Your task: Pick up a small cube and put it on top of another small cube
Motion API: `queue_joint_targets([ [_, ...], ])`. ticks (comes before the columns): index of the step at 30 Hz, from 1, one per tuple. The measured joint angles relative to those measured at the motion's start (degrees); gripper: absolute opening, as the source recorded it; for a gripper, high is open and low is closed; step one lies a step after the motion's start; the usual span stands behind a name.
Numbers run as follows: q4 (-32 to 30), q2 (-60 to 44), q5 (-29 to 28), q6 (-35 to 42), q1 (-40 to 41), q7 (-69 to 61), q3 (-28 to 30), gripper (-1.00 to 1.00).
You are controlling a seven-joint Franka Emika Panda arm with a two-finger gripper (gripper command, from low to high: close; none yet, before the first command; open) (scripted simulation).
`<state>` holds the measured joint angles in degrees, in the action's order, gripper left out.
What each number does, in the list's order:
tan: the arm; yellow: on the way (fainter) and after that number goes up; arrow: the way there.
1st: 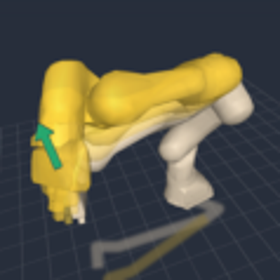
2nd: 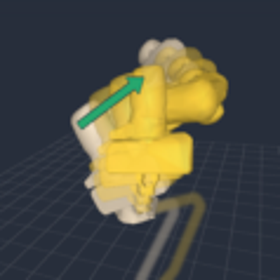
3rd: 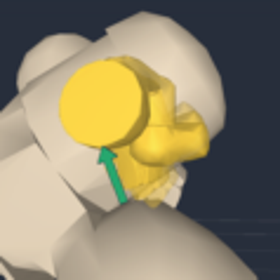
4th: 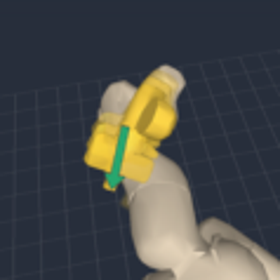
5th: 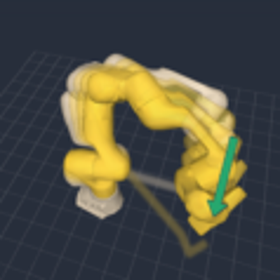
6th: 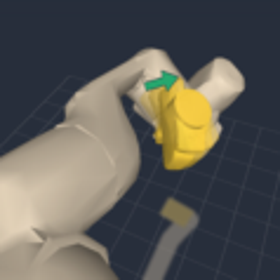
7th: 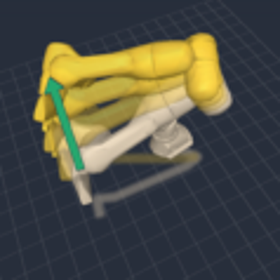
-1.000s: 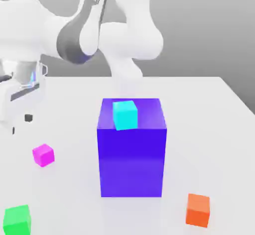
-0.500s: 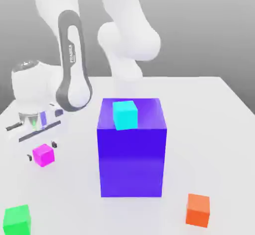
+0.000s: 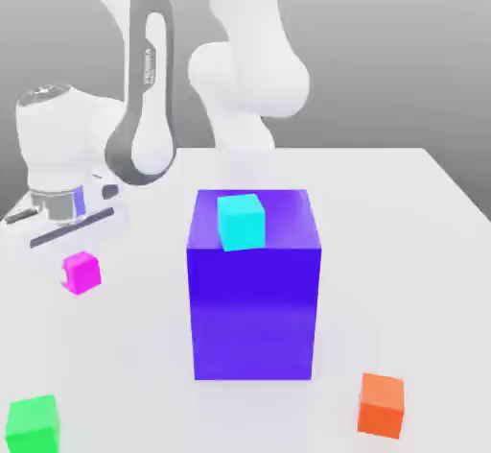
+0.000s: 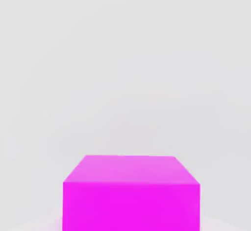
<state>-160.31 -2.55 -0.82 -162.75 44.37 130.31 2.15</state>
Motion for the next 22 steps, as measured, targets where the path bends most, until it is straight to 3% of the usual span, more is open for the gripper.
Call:
queue_joint_targets([
  [14, 28.60, -11.86, -1.11, 16.75, -11.27, 20.26, -5.54, -1.00],
  [18, 31.44, -18.48, -1.68, 12.76, -12.48, 22.42, -5.54, -1.00],
  [19, 31.62, -20.25, -1.89, 11.19, -12.62, 22.62, -5.43, 1.00],
  [22, 31.62, -20.25, -1.89, 11.19, -12.62, 22.62, -5.43, 1.00],
])
